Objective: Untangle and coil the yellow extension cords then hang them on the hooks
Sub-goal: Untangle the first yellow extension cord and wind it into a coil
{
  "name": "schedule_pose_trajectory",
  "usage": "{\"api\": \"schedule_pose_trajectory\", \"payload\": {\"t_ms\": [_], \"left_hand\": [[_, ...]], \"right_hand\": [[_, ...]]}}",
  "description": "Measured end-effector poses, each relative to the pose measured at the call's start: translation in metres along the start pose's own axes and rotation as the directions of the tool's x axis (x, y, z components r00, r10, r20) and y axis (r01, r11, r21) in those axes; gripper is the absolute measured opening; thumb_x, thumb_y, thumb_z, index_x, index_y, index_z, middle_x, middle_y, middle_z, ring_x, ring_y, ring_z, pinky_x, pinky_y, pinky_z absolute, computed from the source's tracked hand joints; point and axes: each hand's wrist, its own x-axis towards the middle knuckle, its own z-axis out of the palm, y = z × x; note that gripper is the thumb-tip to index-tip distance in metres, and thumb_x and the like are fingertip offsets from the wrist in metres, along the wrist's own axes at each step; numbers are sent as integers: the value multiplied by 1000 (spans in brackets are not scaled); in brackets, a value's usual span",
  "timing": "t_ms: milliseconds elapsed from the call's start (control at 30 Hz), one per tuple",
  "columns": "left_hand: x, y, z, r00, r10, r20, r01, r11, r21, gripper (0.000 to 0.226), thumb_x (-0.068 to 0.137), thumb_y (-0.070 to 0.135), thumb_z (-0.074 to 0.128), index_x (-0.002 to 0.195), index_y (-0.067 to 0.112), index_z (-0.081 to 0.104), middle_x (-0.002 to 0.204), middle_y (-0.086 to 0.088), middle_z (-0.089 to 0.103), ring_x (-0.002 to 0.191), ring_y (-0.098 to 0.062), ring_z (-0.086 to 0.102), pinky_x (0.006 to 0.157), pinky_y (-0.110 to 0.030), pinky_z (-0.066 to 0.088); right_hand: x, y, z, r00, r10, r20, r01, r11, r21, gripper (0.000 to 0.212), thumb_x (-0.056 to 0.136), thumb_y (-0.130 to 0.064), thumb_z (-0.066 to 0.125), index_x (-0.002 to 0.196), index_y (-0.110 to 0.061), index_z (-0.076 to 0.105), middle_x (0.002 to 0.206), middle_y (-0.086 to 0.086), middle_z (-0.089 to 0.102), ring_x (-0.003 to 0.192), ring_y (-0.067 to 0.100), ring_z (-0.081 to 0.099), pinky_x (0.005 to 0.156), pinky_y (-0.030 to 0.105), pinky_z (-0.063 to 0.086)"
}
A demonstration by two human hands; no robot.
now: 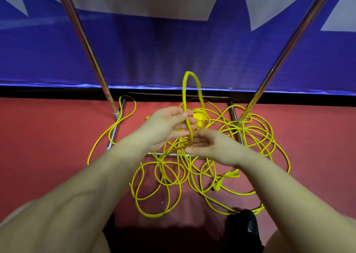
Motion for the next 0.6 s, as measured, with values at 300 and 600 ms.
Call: {"api": "schedule_pose_trajectory", "payload": {"t_ms": [300,600], "left_hand": [[-2,-18,-7,991,-17,136,-59,841,538,29,97,19,46,125,16,54,104,6,61,90,3,56,77,-7,41],[-5,-17,5,996,85,36,-91,833,547,22,99,11,39,88,20,55,82,3,64,77,-19,61,78,-36,51]], "right_hand": [[-12,-19,-14,921,-90,-380,186,957,224,18,97,-15,46,87,-18,61,79,-1,70,67,10,67,65,22,56],[-31,-22,-32,908,22,-418,233,803,549,17,92,-25,52,105,-18,60,99,4,71,92,17,69,81,29,55]]}}
